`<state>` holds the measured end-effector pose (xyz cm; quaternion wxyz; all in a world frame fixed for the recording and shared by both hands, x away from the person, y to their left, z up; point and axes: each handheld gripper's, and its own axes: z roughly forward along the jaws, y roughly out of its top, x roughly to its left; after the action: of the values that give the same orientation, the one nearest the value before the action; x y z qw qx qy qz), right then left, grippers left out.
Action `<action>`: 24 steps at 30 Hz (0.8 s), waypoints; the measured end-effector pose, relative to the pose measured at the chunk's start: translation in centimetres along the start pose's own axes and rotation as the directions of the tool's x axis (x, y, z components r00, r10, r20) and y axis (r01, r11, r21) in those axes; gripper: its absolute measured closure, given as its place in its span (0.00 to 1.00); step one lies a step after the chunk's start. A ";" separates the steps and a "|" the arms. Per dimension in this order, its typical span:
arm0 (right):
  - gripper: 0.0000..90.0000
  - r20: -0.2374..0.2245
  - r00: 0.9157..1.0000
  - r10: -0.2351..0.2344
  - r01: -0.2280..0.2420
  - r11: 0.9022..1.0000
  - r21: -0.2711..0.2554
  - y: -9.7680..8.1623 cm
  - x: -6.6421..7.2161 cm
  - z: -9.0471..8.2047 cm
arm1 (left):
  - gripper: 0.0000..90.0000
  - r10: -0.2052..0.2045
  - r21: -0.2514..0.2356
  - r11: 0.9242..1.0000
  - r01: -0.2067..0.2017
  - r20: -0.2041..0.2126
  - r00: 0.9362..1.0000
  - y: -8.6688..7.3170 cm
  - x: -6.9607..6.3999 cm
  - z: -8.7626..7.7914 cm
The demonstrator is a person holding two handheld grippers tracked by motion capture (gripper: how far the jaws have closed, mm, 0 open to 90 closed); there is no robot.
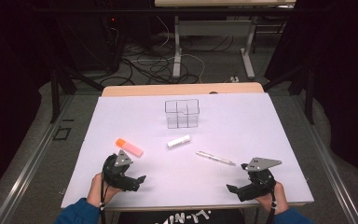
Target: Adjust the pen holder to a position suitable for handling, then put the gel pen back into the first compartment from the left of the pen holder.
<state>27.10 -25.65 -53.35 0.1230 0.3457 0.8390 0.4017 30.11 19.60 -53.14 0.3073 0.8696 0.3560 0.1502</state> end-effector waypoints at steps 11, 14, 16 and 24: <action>0.03 0.003 1.000 -0.014 0.014 1.000 -0.008 0.1 0.1 0.1 | 0.06 -0.003 -0.022 1.000 0.003 -0.011 1.000 -1.2 -0.5 -0.6; 0.03 0.004 1.000 -0.019 0.019 1.000 0.004 0.3 0.1 0.1 | 0.06 -0.004 -0.015 1.000 0.004 -0.006 1.000 -1.3 -0.5 -0.7; 0.03 0.004 1.000 -0.014 0.014 1.000 0.009 0.3 0.1 0.1 | 0.06 -0.004 -0.019 1.000 0.004 -0.004 1.000 -1.3 -0.5 -0.7; 0.02 -0.008 0.999 -0.046 0.046 0.998 0.042 1.2 0.3 0.5 | 0.06 0.008 -0.007 1.000 -0.008 0.009 1.000 -1.3 -0.7 -0.3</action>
<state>27.69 -24.65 -52.78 0.1220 0.3276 0.8555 0.3819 28.81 19.95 -53.77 0.3113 0.8706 0.3507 0.1485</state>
